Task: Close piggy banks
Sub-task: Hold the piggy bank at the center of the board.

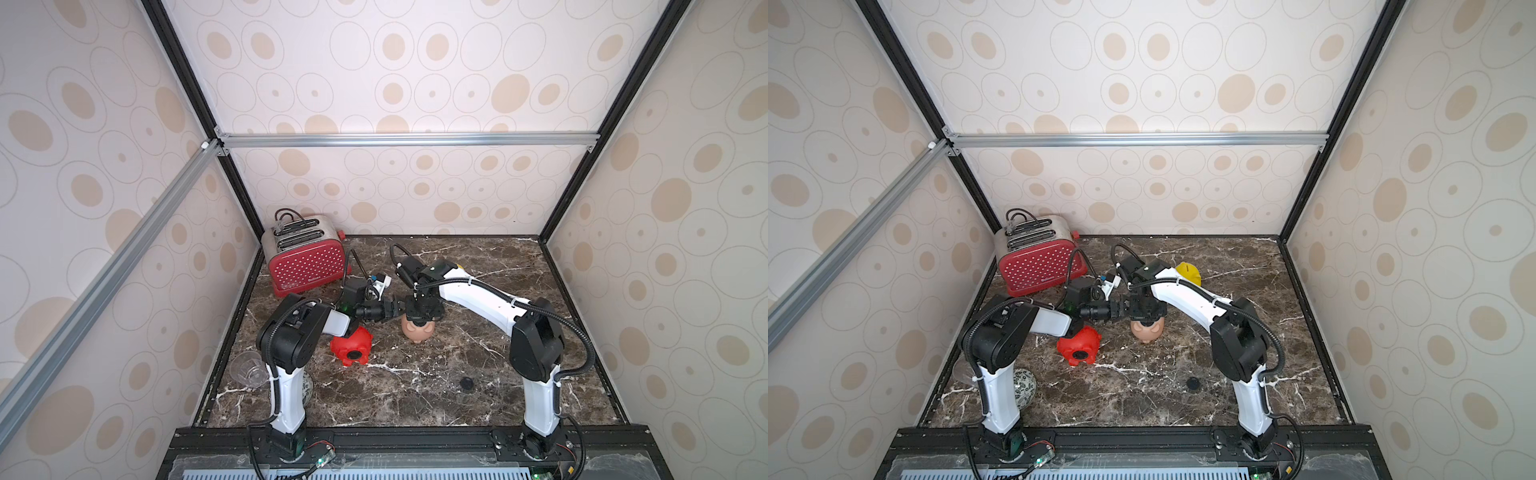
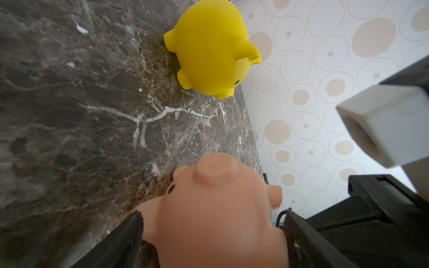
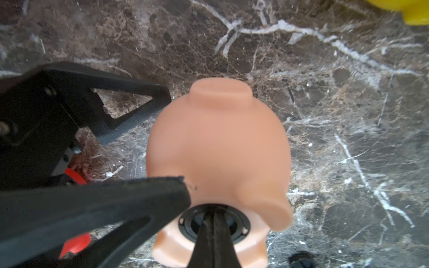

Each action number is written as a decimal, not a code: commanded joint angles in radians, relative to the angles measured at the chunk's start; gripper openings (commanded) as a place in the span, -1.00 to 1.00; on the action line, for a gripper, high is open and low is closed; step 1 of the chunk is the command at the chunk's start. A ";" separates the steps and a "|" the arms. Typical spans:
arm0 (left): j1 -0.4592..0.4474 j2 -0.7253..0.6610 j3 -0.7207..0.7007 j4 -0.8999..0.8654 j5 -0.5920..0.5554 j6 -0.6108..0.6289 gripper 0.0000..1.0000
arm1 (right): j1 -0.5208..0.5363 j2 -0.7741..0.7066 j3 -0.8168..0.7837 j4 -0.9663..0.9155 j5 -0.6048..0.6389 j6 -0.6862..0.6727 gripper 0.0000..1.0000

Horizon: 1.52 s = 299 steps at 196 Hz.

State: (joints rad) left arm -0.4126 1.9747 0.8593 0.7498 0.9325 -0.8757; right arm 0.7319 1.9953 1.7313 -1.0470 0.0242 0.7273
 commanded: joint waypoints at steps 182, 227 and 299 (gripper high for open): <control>-0.014 -0.036 0.048 -0.166 -0.034 0.044 0.94 | -0.031 -0.059 -0.070 0.044 -0.043 0.029 -0.65; -0.014 -0.066 0.100 -0.263 -0.043 0.085 0.97 | -0.031 -0.097 -0.062 0.030 -0.031 0.015 -0.64; -0.014 -0.110 0.139 -0.351 -0.063 0.115 0.99 | -0.031 -0.152 -0.080 0.030 -0.059 0.012 -0.64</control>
State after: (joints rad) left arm -0.4213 1.9125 0.9565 0.4458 0.8791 -0.7979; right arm 0.7055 1.8881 1.6711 -0.9947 -0.0319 0.7387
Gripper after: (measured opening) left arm 0.993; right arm 0.181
